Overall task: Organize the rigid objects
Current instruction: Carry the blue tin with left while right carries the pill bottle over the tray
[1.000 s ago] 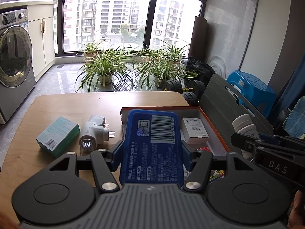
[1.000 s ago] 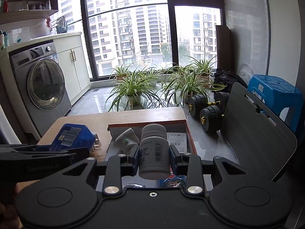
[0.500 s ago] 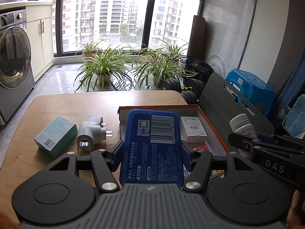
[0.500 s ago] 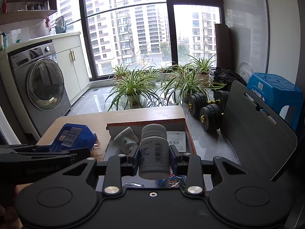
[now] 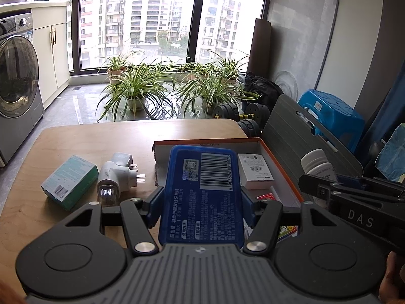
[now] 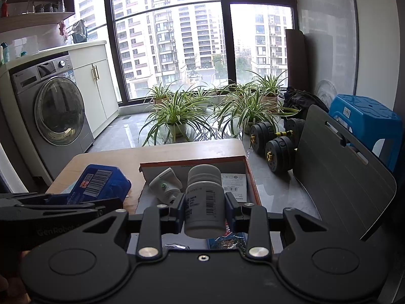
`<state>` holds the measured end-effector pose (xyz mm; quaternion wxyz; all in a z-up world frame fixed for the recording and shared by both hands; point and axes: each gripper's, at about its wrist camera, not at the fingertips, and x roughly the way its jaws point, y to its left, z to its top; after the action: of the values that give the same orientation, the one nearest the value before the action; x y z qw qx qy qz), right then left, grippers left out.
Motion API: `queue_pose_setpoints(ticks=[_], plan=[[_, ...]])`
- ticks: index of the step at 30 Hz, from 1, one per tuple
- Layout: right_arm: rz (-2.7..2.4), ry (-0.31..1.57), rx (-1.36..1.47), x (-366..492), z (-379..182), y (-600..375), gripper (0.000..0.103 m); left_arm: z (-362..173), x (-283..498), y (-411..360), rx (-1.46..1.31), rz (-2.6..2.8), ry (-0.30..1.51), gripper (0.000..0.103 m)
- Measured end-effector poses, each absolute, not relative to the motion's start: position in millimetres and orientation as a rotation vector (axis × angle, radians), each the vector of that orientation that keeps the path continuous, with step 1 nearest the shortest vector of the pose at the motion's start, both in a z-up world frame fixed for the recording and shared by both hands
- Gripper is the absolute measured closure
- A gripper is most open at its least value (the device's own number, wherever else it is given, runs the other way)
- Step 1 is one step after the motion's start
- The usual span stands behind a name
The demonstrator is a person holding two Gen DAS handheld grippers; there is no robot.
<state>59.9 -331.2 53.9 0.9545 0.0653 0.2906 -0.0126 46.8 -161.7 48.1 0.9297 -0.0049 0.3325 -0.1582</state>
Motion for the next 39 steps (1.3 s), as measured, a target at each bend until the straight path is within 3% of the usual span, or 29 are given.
queue_pose_setpoints(ticks=[39], plan=[[-0.015,0.692,0.143,97,30,-334,0.063,20,81,-173,-0.003,-0.331,0.766,0.041]])
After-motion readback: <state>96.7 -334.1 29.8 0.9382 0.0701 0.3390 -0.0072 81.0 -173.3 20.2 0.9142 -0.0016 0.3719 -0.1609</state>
